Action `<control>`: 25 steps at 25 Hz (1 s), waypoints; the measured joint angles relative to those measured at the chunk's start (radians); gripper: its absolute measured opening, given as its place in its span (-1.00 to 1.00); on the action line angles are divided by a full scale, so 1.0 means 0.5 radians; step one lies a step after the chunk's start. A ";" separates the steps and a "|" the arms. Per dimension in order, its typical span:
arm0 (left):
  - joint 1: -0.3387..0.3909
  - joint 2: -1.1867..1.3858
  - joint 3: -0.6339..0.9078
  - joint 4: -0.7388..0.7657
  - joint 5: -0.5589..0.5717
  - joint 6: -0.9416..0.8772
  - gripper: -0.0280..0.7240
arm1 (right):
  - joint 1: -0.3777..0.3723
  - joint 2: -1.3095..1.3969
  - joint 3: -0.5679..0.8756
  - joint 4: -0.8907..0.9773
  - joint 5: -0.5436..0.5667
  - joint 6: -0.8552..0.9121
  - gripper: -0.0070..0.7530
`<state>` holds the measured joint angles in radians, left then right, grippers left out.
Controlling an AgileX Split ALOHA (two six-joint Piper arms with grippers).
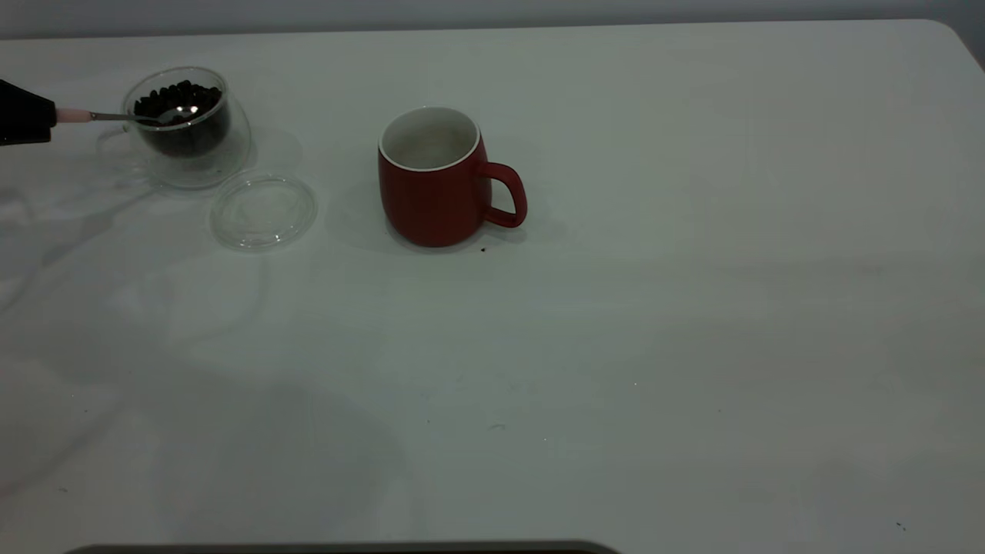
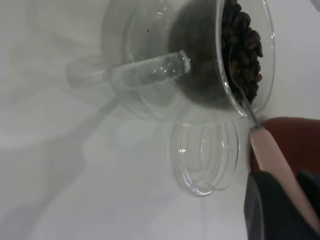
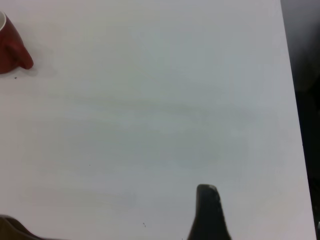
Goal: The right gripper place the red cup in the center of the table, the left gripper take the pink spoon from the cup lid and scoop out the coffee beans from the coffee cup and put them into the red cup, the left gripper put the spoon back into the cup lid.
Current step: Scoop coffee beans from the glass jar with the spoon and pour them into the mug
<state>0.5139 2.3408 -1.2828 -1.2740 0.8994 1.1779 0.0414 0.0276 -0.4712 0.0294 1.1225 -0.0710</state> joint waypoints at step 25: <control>0.042 0.153 0.000 -0.266 0.278 -0.242 -0.60 | 0.000 0.000 0.000 0.000 0.000 0.000 0.56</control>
<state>0.5349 2.4173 -1.2828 -1.4072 1.0383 1.0567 0.0414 0.0276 -0.4712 0.0294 1.1225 -0.0710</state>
